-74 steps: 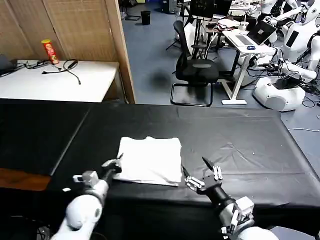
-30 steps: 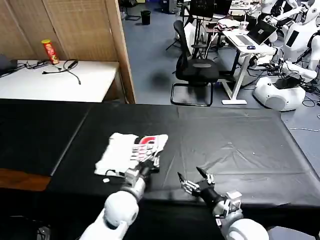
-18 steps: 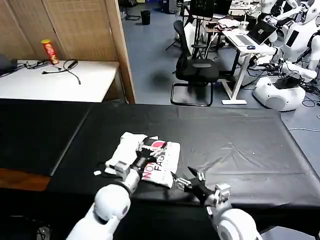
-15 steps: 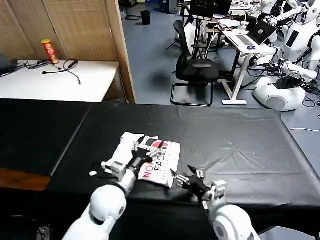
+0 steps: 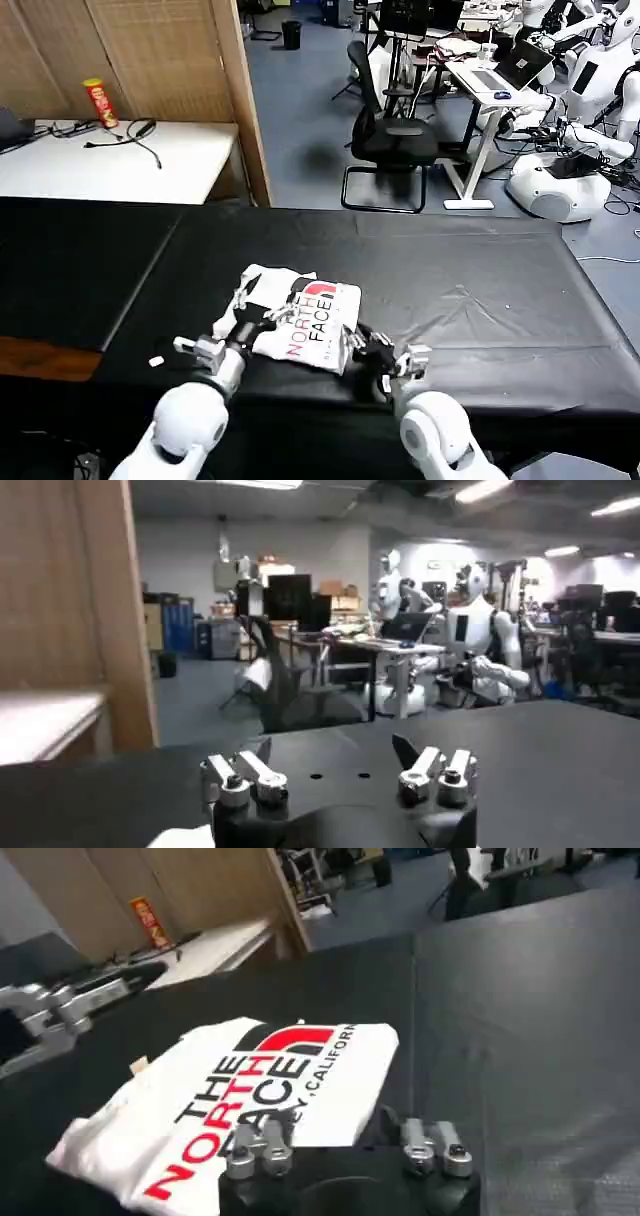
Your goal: Fold and organize the clothes.
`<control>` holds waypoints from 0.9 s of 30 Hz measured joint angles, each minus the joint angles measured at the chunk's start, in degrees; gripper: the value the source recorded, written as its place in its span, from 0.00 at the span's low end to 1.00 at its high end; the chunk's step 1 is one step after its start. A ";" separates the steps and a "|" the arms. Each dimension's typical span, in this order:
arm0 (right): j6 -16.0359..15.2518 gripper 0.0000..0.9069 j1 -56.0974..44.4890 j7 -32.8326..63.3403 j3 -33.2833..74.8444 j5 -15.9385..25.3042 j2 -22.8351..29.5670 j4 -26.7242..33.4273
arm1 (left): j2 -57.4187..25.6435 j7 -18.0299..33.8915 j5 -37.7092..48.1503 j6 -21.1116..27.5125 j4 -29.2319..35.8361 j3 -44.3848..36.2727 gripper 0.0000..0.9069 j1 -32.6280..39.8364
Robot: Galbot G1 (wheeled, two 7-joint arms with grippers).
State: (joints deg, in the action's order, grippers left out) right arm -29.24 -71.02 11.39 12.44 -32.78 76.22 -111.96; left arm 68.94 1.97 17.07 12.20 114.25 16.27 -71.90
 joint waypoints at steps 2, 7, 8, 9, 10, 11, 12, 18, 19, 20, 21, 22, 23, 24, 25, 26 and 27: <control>0.04 0.00 0.46 -0.27 0.30 0.01 0.33 0.86 | 0.01 0.04 0.16 -0.03 0.04 0.81 0.97 -0.31; 0.08 0.00 0.83 -1.52 0.83 0.01 0.27 3.11 | -0.05 0.04 0.17 -0.48 0.05 2.54 0.97 -1.38; 0.13 0.00 0.92 -1.69 0.97 0.01 0.12 3.40 | -0.06 0.04 0.16 -0.56 0.04 2.80 0.97 -1.61; 0.20 0.00 1.10 -1.74 1.12 0.03 -0.06 3.68 | -0.05 0.01 0.15 -0.68 0.04 3.02 0.97 -1.86; 0.26 0.00 1.30 -1.79 1.34 0.10 -0.30 4.02 | -0.05 0.00 0.11 -0.85 -0.05 3.31 0.97 -2.11; 0.33 0.00 1.55 -1.80 1.55 0.38 -0.60 4.41 | -0.05 -0.03 0.10 -0.98 -0.15 3.53 0.97 -2.32; 0.47 0.00 1.76 -1.90 1.64 0.95 -0.81 4.67 | -0.05 -0.04 0.09 -1.06 -0.20 3.70 0.97 -2.47; 1.41 0.00 2.65 -4.24 1.86 3.56 -2.32 5.44 | 0.05 -0.08 0.05 -1.49 -0.42 4.61 0.97 -3.30; 1.39 0.00 2.58 -4.71 1.80 3.24 -2.62 5.18 | 0.08 -0.11 0.05 -1.56 -0.41 4.73 0.97 -3.47; 1.36 0.00 2.46 -5.00 1.71 2.88 -2.86 4.68 | 0.11 -0.13 0.03 -1.63 -0.41 4.83 0.97 -3.59; 1.33 0.00 2.39 -5.31 1.61 2.71 -3.06 4.15 | 0.16 -0.14 -0.03 -1.70 -0.42 4.88 0.97 -3.67; 1.21 0.00 2.21 -5.66 1.38 2.70 -3.26 3.41 | 0.24 -0.15 -0.10 -1.81 -0.46 4.90 0.97 -3.75; 1.10 0.00 2.05 -6.00 1.06 2.77 -3.41 2.66 | 0.31 -0.18 -0.14 -1.83 -0.50 4.90 0.97 -3.81; 1.00 0.00 1.92 -6.38 0.69 2.96 -3.58 1.99 | 0.38 -0.19 -0.19 -1.85 -0.53 4.90 0.97 -3.85; 0.97 0.00 1.86 -6.59 0.37 3.31 -3.69 1.60 | 0.48 -0.19 -0.30 -1.90 -0.58 4.90 0.97 -3.87; 0.98 0.00 1.84 -6.81 0.10 3.80 -3.74 1.37 | 0.56 -0.20 -0.35 -1.90 -0.57 4.87 0.97 -3.90; 0.95 0.00 1.82 -6.91 -0.14 4.13 -3.78 1.22 | 0.62 -0.20 -0.37 -1.91 -0.57 4.86 0.97 -3.92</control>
State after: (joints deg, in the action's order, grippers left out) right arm -28.29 -69.20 4.47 12.30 -28.65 72.44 -110.74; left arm 69.56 1.78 16.69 10.29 113.68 21.13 -75.82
